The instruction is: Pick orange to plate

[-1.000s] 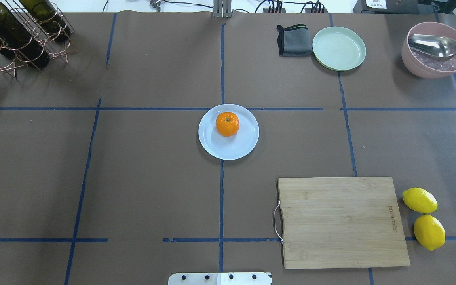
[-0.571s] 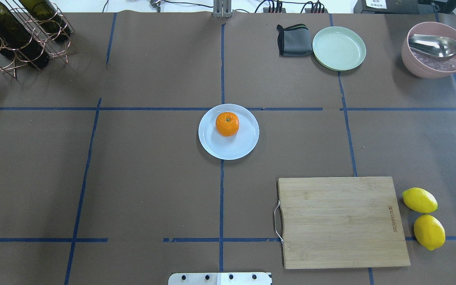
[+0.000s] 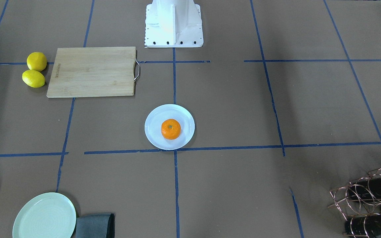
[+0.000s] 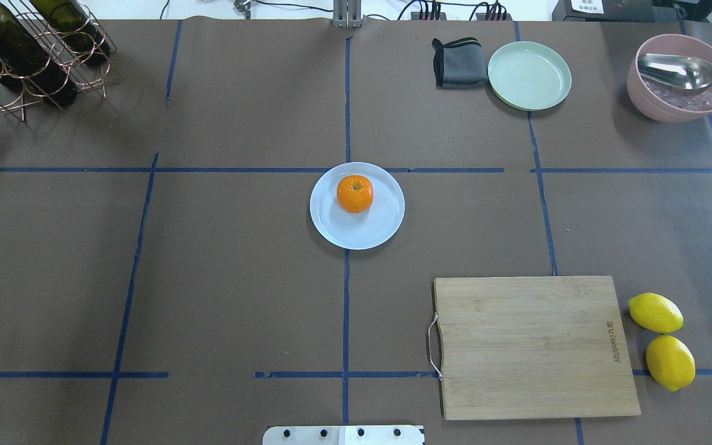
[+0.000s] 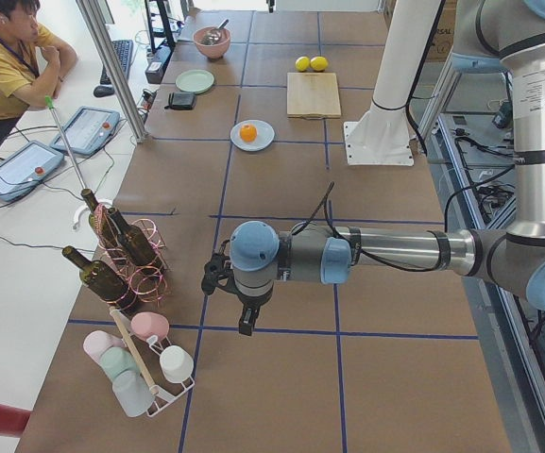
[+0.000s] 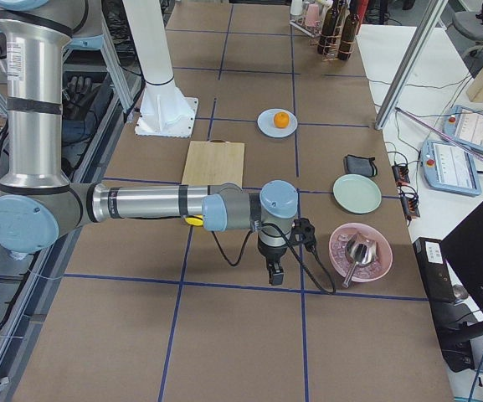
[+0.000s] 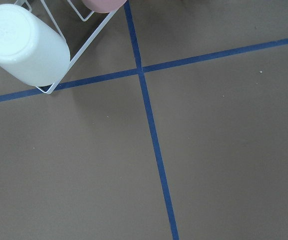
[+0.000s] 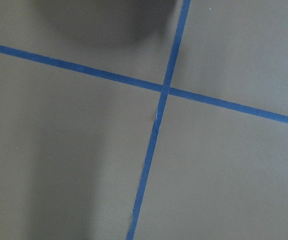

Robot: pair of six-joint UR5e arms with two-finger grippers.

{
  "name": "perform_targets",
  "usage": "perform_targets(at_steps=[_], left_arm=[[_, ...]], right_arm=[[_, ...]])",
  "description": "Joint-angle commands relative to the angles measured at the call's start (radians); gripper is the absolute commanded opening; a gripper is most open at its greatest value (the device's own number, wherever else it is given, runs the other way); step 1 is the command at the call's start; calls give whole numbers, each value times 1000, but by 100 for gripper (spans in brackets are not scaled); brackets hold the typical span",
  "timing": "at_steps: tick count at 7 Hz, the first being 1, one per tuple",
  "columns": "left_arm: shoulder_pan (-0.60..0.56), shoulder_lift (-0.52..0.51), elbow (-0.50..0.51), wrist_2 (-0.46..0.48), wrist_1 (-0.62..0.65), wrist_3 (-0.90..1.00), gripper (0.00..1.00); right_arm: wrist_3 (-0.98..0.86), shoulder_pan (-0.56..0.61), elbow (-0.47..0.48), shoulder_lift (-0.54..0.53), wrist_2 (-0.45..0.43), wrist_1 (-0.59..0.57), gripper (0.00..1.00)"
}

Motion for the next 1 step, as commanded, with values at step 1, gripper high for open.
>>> perform_targets(at_steps=[1], left_arm=[[0, -2, 2, 1, 0, 0, 100]], right_arm=[[0, 0, 2, 0, 0, 2, 100]])
